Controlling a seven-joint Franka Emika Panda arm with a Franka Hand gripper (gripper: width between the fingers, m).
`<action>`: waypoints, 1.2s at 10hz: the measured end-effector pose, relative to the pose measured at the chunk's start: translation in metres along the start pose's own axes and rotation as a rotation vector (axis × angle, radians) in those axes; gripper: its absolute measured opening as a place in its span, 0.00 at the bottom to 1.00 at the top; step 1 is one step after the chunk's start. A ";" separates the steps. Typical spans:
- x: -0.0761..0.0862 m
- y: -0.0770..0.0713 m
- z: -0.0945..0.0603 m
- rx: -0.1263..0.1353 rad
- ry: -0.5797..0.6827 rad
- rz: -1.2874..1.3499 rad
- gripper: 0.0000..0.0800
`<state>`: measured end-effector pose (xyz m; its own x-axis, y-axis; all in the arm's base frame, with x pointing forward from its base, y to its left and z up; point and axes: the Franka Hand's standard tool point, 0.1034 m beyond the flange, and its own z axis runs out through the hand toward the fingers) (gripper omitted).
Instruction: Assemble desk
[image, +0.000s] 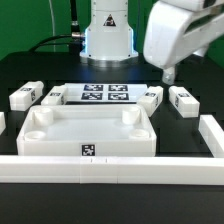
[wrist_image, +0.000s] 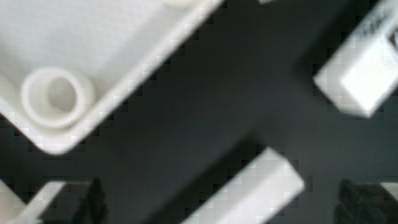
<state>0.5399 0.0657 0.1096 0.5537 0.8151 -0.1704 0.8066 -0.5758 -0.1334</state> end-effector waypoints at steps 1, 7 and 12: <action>-0.015 0.003 0.008 0.016 0.002 -0.156 0.81; -0.037 0.014 0.015 0.033 0.016 -0.655 0.81; -0.088 0.029 0.066 0.120 0.055 -0.773 0.81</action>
Offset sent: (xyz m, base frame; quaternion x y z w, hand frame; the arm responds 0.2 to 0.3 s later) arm 0.0000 0.0000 0.0000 0.0000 0.0000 -0.1296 0.9916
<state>0.5012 -0.0273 0.0564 -0.1442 0.9876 0.0624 0.9413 0.1563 -0.2992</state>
